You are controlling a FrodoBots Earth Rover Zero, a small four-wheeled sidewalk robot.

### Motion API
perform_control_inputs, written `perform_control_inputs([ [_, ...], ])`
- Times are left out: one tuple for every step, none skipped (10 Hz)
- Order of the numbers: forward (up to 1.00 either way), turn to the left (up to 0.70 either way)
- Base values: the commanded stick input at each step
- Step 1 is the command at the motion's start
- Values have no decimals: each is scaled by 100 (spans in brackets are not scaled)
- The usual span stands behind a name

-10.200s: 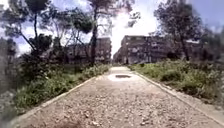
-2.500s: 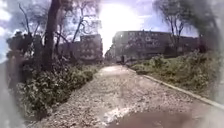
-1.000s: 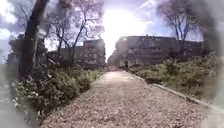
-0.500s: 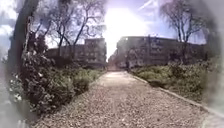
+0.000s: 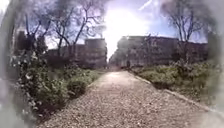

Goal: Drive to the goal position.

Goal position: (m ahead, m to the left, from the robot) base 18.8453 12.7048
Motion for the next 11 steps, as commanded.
perform_control_inputs([
  [70, 0],
  [70, 0],
  [70, 0],
  [70, 0],
  [70, 0],
  [70, 0],
  [70, 0],
  [70, 0],
  [70, 0],
  [70, 0],
  [70, 0],
])
